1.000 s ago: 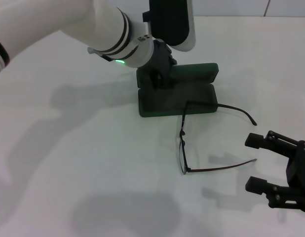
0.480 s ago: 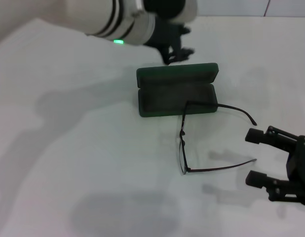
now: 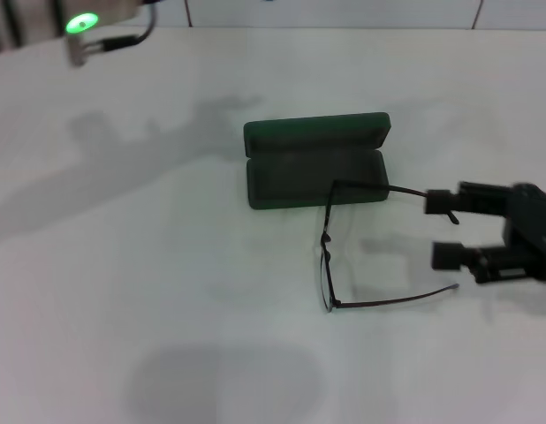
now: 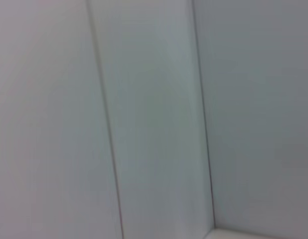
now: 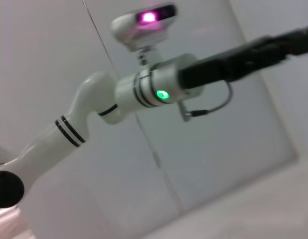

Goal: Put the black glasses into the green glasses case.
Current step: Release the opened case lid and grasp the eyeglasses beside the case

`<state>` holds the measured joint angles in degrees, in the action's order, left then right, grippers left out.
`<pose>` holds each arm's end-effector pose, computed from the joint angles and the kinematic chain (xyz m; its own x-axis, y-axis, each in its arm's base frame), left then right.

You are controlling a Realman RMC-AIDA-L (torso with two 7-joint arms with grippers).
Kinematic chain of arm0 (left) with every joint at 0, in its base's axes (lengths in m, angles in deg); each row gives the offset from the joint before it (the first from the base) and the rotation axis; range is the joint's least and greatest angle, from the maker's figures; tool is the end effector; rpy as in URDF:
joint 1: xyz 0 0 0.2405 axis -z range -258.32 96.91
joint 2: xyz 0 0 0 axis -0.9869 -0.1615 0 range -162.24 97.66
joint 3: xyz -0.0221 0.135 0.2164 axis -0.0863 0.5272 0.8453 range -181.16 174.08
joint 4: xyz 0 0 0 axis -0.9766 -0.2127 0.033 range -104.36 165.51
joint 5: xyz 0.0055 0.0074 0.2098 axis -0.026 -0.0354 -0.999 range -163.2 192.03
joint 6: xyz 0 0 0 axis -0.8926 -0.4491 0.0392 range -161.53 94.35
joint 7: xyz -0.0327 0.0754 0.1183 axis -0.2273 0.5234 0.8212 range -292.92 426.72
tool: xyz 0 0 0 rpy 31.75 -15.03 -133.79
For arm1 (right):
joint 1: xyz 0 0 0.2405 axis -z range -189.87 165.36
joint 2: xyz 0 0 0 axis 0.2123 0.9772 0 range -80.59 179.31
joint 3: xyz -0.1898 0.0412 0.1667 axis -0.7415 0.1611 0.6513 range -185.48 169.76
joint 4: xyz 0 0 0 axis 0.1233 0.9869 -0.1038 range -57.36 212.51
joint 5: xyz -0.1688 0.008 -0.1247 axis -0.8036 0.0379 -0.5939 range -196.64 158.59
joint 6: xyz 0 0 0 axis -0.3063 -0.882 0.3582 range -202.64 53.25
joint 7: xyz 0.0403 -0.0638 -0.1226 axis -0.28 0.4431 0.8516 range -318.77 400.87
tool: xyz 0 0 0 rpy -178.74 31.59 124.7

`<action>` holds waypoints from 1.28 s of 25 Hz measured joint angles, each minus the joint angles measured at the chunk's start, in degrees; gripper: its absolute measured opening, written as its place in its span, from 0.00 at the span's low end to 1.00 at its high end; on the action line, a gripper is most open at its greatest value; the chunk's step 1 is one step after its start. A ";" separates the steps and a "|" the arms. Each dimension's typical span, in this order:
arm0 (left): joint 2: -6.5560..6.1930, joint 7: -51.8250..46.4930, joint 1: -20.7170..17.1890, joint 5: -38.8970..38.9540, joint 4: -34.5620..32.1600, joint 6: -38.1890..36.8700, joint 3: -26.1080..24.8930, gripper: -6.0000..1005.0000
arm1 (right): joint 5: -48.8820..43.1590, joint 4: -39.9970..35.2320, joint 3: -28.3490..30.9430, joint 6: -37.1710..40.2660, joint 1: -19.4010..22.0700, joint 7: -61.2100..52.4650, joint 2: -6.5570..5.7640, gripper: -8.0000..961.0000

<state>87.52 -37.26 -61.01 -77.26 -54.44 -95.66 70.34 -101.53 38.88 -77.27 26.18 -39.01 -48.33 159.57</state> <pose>-0.1092 0.3583 0.0598 0.7874 -0.0013 0.6165 0.3380 -0.8354 -0.4335 0.2215 0.3017 0.0261 0.7069 -0.3955 -0.5864 -0.3400 -0.9170 0.2086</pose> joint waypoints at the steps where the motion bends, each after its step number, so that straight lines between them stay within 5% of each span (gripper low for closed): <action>1: 0.00 2.28 -2.10 3.57 1.49 -1.28 -0.81 0.40 | -1.81 -2.77 0.07 -0.52 -0.94 -4.50 0.01 0.91; 5: 0.04 11.23 -6.97 16.53 9.87 -8.76 -3.62 0.40 | -13.32 -16.21 -0.14 -4.60 -4.80 -23.78 1.13 0.91; 10: -0.03 19.57 -8.60 26.59 22.10 -19.60 -7.02 0.40 | -34.96 -26.10 -0.53 -8.28 -11.73 -43.13 5.11 0.90; 14: -0.04 22.77 -8.17 28.04 28.66 -24.50 -9.14 0.40 | -42.48 -27.27 -6.84 -8.02 -19.61 -48.05 5.13 0.89; 19: -0.25 25.39 -7.81 28.11 34.80 -27.85 -11.66 0.40 | -45.90 -28.99 -13.31 -1.70 -27.27 -36.90 4.16 0.89; 30: -0.20 28.95 -7.42 28.45 39.44 -28.12 -12.85 0.40 | -51.18 -38.51 -13.77 1.00 -25.62 -10.26 5.16 0.87; 32: -0.07 30.95 -6.50 29.00 41.95 -28.01 -13.89 0.40 | -53.73 -38.44 -14.42 0.94 -26.75 -8.01 5.29 0.79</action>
<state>87.44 -6.32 -67.50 -48.27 -12.48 -123.68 56.45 -155.26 0.44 -91.69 27.12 -65.76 -56.34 164.86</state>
